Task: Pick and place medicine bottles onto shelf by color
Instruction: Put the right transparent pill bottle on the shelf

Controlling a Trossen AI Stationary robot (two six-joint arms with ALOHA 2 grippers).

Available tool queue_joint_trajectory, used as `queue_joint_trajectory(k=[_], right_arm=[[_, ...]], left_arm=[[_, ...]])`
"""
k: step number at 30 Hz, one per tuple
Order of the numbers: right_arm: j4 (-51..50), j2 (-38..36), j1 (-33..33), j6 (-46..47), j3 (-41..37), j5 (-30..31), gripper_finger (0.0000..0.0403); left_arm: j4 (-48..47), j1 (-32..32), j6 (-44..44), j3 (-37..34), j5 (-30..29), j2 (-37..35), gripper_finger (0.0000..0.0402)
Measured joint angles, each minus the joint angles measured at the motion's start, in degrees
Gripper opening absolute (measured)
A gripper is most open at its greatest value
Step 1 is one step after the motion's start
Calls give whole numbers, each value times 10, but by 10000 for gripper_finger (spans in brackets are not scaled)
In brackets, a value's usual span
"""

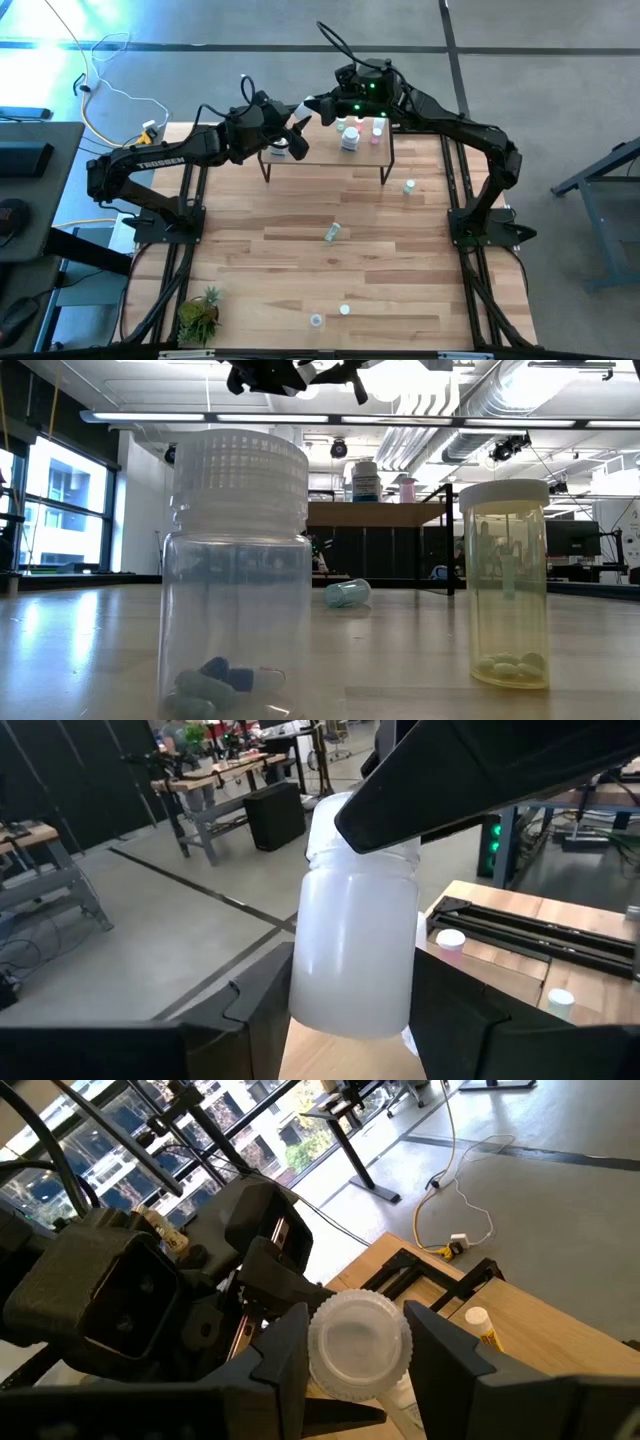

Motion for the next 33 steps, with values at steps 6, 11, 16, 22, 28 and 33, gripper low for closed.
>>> queue_joint_trajectory(k=[6, 11, 16, 22, 28, 33], right_arm=[[-23, 0, 0, -16, 0, 4, 121], [-44, 0, 0, -46, 0, 40, 120], [-52, 1, -1, -113, 0, 62, 120], [-67, 29, 16, -192, 0, 53, 120], [-125, 59, 28, -247, 0, 63, 121], [-164, 78, 38, -284, 0, 74, 122]], left_arm=[[-30, 0, -5, 0, 26, 0, 188], [-62, 0, -14, 0, 25, 0, 217], [-118, 0, -16, 0, 6, -2, 234], [-178, -1, -44, 0, -2, -17, 233], [-219, -1, -59, 0, -3, -37, 232], [-253, 0, -69, 0, -5, -42, 233]])
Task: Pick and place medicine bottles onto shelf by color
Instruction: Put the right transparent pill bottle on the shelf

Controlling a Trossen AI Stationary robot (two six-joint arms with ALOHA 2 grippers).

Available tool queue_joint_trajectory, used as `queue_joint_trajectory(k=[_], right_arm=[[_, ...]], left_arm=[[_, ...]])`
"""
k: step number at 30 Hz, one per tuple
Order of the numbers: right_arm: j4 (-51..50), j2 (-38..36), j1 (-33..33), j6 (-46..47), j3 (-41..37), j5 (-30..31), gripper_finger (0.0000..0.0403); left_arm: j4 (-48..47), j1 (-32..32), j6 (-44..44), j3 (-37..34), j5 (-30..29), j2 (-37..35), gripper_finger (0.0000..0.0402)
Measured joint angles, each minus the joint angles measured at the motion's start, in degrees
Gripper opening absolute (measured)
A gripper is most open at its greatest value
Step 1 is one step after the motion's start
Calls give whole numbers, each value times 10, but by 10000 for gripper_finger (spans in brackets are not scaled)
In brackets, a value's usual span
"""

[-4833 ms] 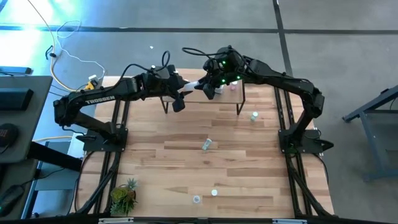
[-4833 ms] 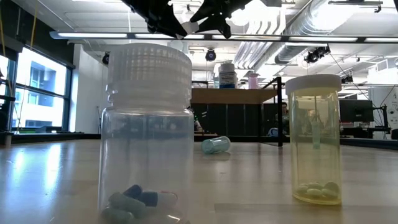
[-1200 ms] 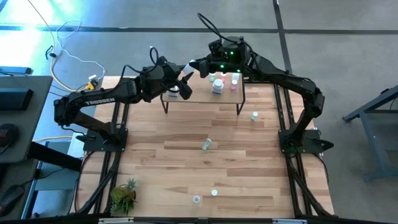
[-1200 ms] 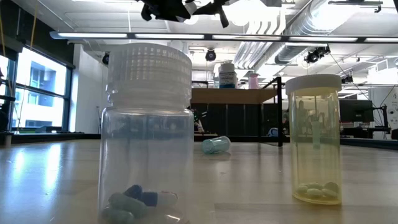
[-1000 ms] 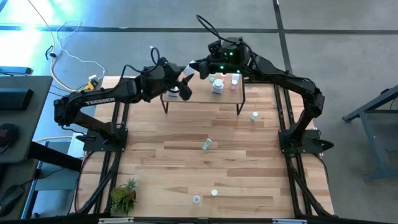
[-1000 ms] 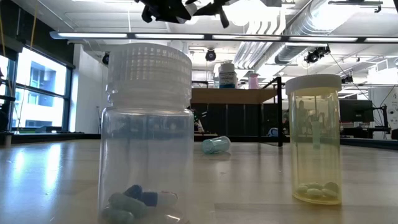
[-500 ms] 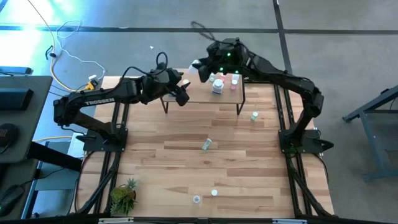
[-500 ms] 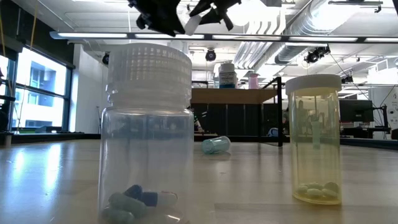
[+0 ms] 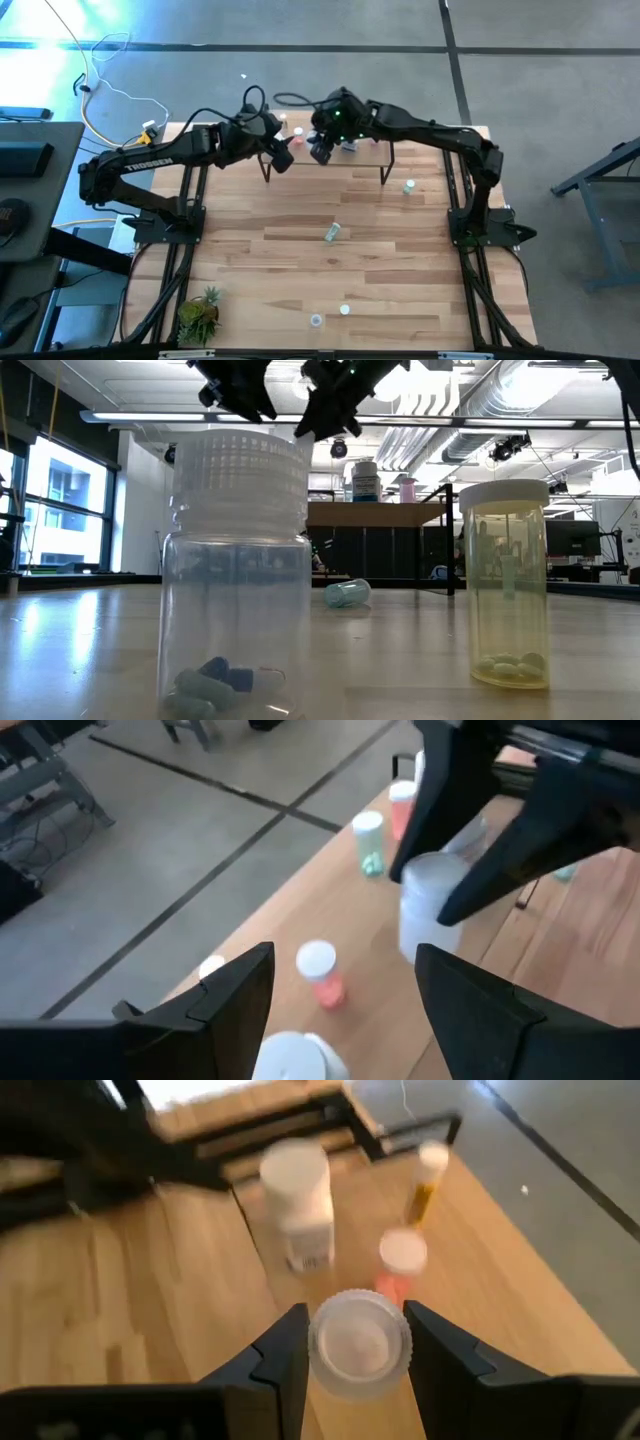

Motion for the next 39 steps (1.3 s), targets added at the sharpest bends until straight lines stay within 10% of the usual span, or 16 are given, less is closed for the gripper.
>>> queue_joint_trajectory(k=[39], right_arm=[[-89, 44, 1, 12, -1, 45, 153]], left_arm=[[-44, 1, 10, 0, -59, -30, 234]])
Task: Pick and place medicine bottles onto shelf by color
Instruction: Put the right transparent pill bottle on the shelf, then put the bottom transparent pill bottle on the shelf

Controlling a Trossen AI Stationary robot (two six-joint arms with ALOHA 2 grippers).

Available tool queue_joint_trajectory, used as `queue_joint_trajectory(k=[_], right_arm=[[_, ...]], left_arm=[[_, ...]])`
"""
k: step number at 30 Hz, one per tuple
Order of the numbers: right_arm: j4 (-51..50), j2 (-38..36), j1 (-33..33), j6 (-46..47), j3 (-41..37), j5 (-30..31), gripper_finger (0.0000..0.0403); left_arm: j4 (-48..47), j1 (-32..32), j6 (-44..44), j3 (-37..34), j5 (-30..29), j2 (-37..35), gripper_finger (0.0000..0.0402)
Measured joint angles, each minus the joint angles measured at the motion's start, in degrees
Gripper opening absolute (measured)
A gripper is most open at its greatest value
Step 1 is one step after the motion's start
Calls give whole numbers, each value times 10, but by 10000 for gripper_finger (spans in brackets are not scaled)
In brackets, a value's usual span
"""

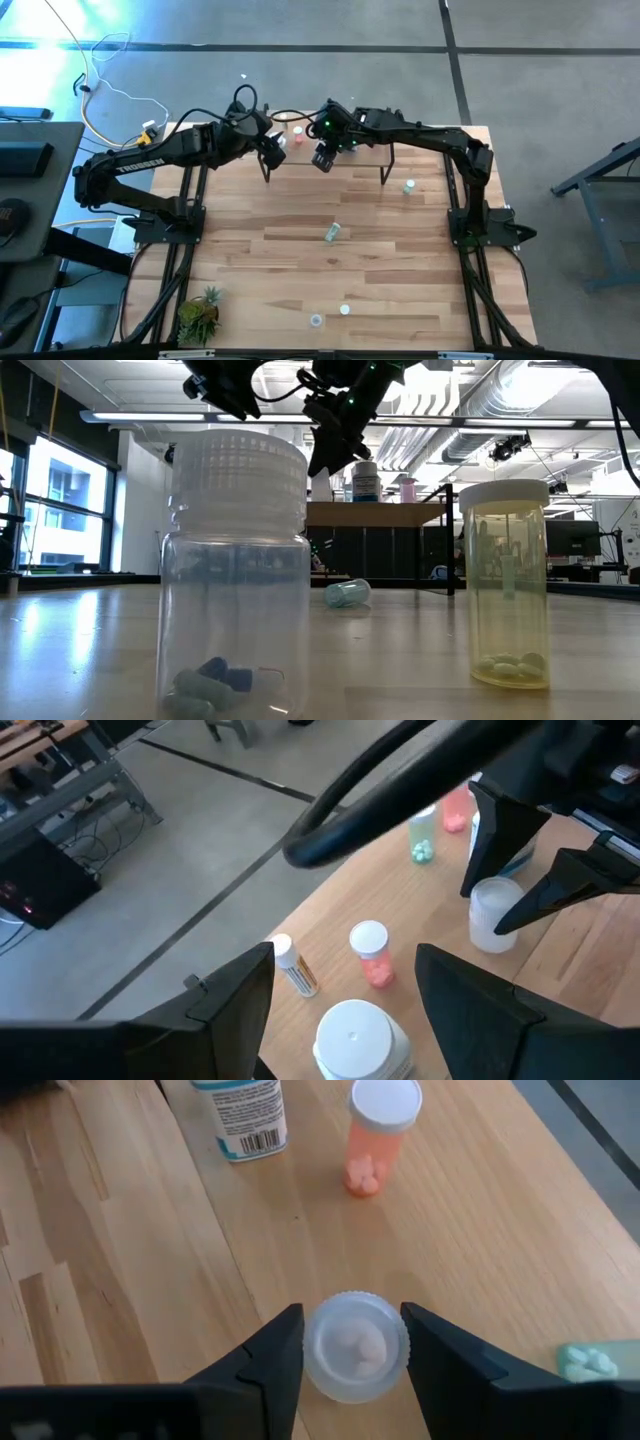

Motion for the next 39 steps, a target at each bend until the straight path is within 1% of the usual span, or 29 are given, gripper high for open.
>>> queue_joint_trajectory(k=[4, 7, 15, 21, 26, 28, 35, 39], right_arm=[[0, 0, 0, 2, 0, 16, 182], [0, 0, -1, 2, 1, 20, 191], [-4, 0, -4, 2, 27, 19, 194], [-36, 0, -4, 21, 48, 19, 195], [-58, 0, -3, 47, 57, -8, 195], [-61, -2, 0, 52, 57, -18, 195], [-79, -27, 24, 66, 57, -19, 195], [-104, -46, 35, 68, 57, -13, 195]], left_arm=[[0, 0, 0, 0, 0, 0, 234], [0, 0, 0, 0, 0, 0, 234], [0, 0, 0, 0, 0, 0, 234], [-1, 0, 0, 0, 0, 0, 234], [-26, -1, 0, 0, 2, 0, 234], [-43, -1, -3, 0, 13, 0, 234], [-60, -3, -19, 0, 100, 1, 234], [-61, -15, -30, 0, 110, 1, 234]])
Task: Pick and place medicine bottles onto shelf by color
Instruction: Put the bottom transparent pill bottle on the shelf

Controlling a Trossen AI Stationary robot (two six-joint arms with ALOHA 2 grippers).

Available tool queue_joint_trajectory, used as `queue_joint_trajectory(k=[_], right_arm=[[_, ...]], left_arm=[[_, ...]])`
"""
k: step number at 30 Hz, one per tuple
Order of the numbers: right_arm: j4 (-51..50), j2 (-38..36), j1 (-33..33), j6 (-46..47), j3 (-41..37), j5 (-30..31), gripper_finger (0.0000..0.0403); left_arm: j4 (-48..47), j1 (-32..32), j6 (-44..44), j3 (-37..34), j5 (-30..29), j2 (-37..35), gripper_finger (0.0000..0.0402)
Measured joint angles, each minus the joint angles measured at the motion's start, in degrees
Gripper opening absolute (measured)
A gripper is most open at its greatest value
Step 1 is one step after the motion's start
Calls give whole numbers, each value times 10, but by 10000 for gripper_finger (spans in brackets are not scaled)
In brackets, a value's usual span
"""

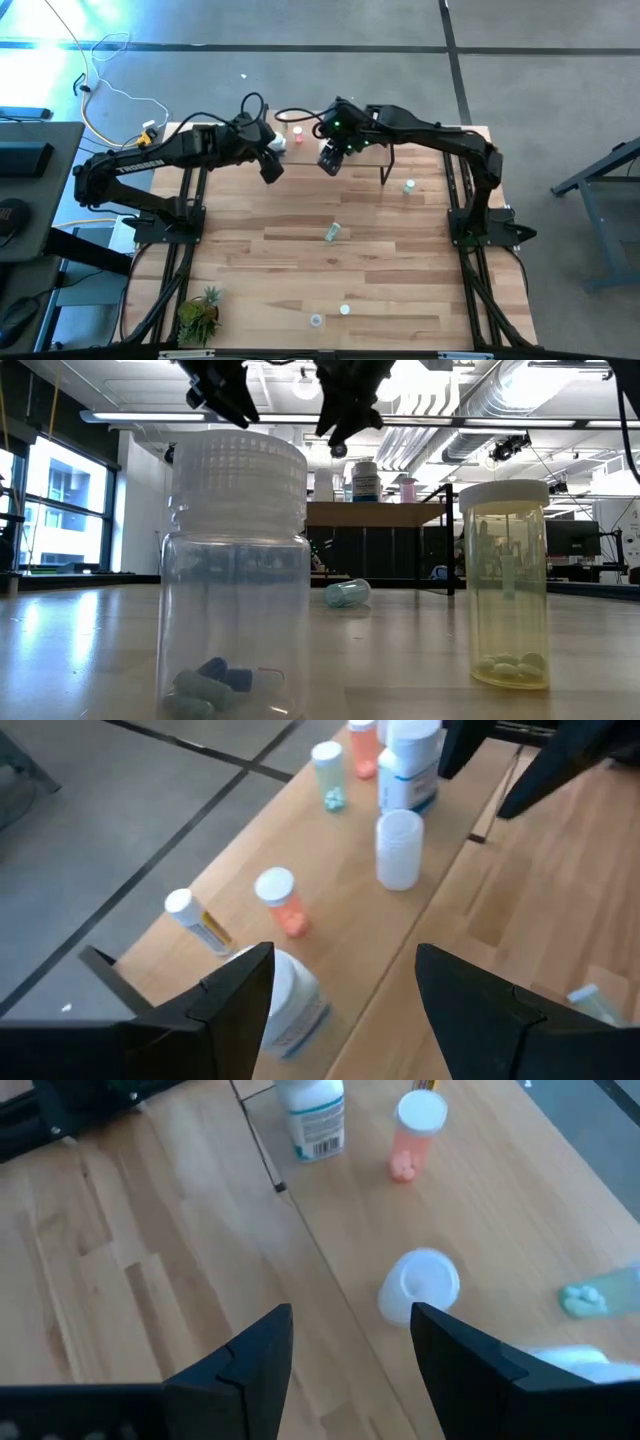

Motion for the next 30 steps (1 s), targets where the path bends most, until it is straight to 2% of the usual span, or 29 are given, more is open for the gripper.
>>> queue_joint_trajectory(k=[7, 21, 30], right_arm=[[-5, -32, 15, -2, -35, 12, 195], [56, -226, 30, 94, -279, 26, 195], [56, -350, 48, 227, -406, 63, 195]], left_arm=[[-9, -23, -2, 0, -3, 0, 234], [-6, -36, -17, 0, -4, 0, 234], [6, -41, -51, 0, 13, 0, 234]])
